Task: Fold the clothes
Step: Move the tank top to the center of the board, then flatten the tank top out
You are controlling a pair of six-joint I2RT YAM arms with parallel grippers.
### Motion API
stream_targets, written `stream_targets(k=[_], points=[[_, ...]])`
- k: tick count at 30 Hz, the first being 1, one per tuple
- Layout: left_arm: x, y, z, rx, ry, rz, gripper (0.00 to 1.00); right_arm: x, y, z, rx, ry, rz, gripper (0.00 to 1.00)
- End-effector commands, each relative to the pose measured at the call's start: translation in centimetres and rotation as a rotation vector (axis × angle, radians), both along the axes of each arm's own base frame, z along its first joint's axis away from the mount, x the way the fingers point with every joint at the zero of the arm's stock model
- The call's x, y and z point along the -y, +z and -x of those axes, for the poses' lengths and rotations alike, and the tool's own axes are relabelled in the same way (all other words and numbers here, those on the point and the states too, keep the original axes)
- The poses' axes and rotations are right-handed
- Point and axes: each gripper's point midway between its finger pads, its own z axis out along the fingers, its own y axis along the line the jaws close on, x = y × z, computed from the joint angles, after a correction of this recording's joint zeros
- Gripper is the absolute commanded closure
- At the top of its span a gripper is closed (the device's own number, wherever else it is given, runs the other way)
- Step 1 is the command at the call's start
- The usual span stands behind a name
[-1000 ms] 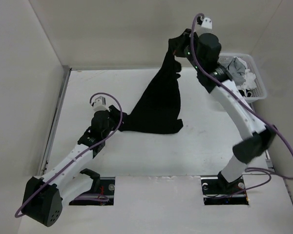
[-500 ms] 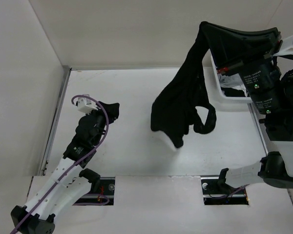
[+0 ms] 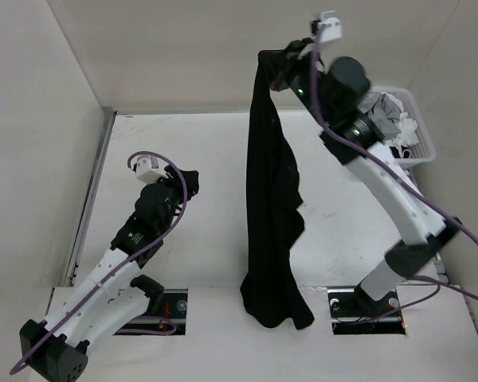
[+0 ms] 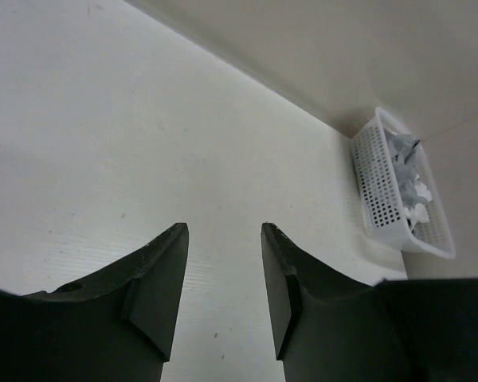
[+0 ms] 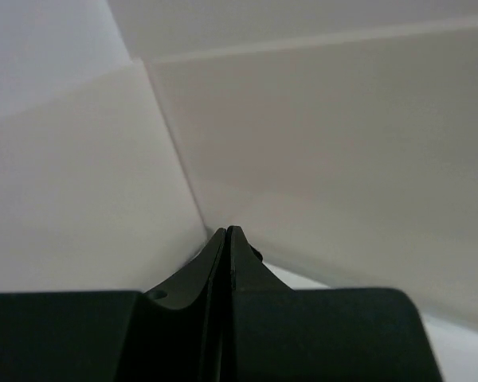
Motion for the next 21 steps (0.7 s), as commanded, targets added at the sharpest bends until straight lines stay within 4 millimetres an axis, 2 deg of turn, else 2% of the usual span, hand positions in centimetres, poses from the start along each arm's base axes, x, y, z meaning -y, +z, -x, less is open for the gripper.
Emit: stream_targets(k=[1,3,5,7,9,10,12,13,14,15,17,18,21], points=[[-0.1,-1.4,-0.7,-0.026,0.017,-0.033,0.6,-1.9,-5.4,-8.3,-0.13,0.038,-0.049,0.98],[0.1,-2.2,-1.0,-0.048,0.013,-0.051,0.6,-2.1,-9.0,-13.8,-0.222,-0.017,-0.035,0.98],[0.6,-3.3,-1.1,-0.075,-0.005,-0.072,0.6,-1.2,-11.1,-17.9,-0.283,-0.079,-0.042,0.93],[1.2,-4.5,-0.9,-0.104,-0.024,-0.095,0.6,-0.2,-11.7,-19.5,-0.313,-0.111,-0.08,0.8],[1.7,-6.2,-0.7,-0.142,-0.04,-0.125,0.6,1.4,-11.4,-19.2,-0.32,-0.128,-0.108,0.63],[1.9,-7.1,-0.6,-0.164,-0.046,-0.139,0.6,2.0,-11.2,-18.4,-0.316,-0.13,-0.114,0.56],[2.3,-9.1,-0.4,-0.219,-0.062,-0.162,0.6,2.8,-12.1,-16.0,-0.325,-0.126,-0.104,0.46],[2.5,-10.1,-0.1,-0.245,-0.07,-0.175,0.6,3.6,-13.3,-14.6,-0.344,-0.135,-0.097,0.45],[2.7,-11.1,0.2,-0.268,-0.074,-0.185,0.6,4.4,-15.2,-13.2,-0.377,-0.145,-0.089,0.5],[2.9,-11.9,0.5,-0.288,-0.081,-0.193,0.6,4.6,-17.6,-11.2,-0.421,-0.141,-0.077,0.59],[3.2,-13.4,1.2,-0.321,-0.097,-0.194,0.63,4.5,-24.1,-7.0,-0.533,-0.137,-0.055,0.84],[3.5,-13.9,1.5,-0.332,-0.108,-0.194,0.64,4.6,-27.2,-4.7,-0.589,-0.14,-0.048,0.92],[4.8,-15.3,2.6,-0.364,-0.164,-0.208,0.66,5.2,-36.0,1.6,-0.748,-0.167,-0.005,0.97]])
